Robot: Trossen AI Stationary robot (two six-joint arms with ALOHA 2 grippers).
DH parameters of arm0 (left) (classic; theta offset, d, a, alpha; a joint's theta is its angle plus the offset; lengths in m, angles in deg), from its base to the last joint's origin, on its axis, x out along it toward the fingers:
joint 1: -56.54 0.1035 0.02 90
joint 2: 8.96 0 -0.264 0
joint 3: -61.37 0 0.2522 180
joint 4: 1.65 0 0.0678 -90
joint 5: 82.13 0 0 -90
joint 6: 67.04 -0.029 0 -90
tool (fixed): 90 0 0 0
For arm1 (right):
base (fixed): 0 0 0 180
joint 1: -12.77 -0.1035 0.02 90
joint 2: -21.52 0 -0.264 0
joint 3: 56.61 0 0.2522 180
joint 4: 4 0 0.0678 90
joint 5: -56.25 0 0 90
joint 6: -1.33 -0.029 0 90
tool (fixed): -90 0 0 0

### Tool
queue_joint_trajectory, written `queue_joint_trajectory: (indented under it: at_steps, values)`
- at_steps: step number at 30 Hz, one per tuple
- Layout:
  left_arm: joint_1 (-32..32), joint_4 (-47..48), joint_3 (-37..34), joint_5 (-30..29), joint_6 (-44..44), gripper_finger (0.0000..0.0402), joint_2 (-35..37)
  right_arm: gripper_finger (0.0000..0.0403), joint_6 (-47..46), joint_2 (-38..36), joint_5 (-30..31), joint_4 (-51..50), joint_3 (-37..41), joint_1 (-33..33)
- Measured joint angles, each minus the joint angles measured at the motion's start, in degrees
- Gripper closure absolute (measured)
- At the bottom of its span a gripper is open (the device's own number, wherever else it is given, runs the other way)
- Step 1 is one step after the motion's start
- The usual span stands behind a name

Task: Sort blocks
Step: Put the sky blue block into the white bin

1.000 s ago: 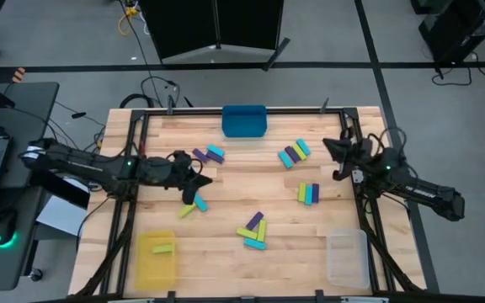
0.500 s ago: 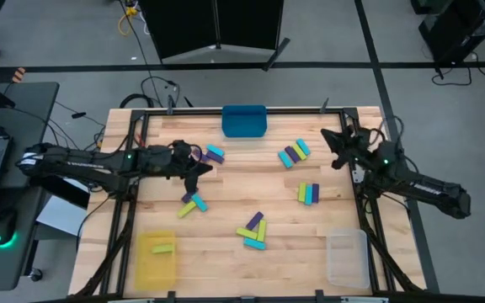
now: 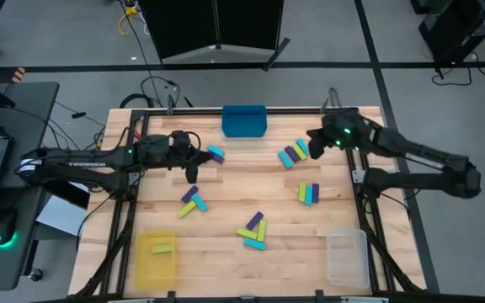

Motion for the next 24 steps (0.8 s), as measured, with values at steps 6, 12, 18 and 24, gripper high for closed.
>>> queue_joint_trajectory:
  at_steps: [6,12,18,24]
  values:
    - [2.6,-19.0,-9.9,4.6,6.2,0.04,0.0,0.0378,3.4,14.5,-7.2,-7.1,-5.1,5.9]
    - [2.9,-22.4,-12.2,4.9,8.5,0.0397,0.0,0.0349,4.6,25.1,-8.6,-8.0,-5.2,9.9]
    - [3.0,-22.4,-12.2,4.8,6.8,0.0394,0.0,0.0289,4.4,31.7,-8.7,-7.9,-5.2,11.9]
    - [3.0,-22.1,-12.2,3.2,5.6,0.0392,0.0,0.0218,4.9,36.9,-7.4,-7.5,-5.2,12.9]
